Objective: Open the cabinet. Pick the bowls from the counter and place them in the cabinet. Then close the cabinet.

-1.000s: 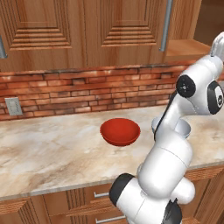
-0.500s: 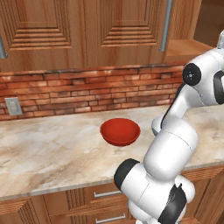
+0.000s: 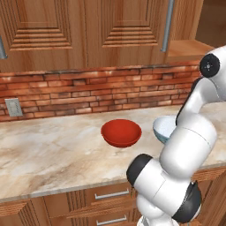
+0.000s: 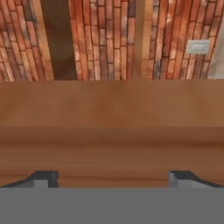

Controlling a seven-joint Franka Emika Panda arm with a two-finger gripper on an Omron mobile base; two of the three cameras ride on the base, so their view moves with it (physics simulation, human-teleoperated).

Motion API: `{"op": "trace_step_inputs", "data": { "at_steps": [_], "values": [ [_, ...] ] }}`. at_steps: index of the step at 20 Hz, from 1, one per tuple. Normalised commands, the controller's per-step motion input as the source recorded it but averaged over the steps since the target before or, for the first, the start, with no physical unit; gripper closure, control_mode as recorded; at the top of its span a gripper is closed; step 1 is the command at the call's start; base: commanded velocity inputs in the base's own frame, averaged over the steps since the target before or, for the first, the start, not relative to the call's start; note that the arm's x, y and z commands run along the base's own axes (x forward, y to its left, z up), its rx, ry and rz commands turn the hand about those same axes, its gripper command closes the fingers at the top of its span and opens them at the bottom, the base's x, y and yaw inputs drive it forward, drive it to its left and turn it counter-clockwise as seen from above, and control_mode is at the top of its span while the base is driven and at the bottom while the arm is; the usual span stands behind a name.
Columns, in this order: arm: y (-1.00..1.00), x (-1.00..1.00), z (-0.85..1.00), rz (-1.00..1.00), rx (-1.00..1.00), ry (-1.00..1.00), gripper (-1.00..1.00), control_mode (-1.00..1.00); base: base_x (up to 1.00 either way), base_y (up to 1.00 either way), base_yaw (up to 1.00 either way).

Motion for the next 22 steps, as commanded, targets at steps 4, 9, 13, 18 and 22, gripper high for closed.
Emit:
{"op": "trace_step_inputs", "data": {
  "at_steps": [4, 9, 13, 18, 22],
  "values": [
    [-0.88, -0.32, -0.01, -0.14, 0.18, -0.18, -1.0, -1.0, 0.0, 0.0, 0.0],
    [-1.0, 0.23, -0.38, -0.02, 0.18, -0.14, -1.0, -1.0, 0.0, 0.0, 0.0],
    [-0.8, 0.72, -0.64, 0.06, 0.11, -0.1, -1.0, -1.0, 0.0, 0.0, 0.0],
    [-0.51, 0.91, -0.89, 0.17, 0.04, -0.11, -1.0, -1.0, 0.0, 0.0, 0.0],
    [-0.48, 0.59, -0.22, 0.22, 0.05, -0.05, -1.0, -1.0, 0.0, 0.0, 0.0]
  ]
}}
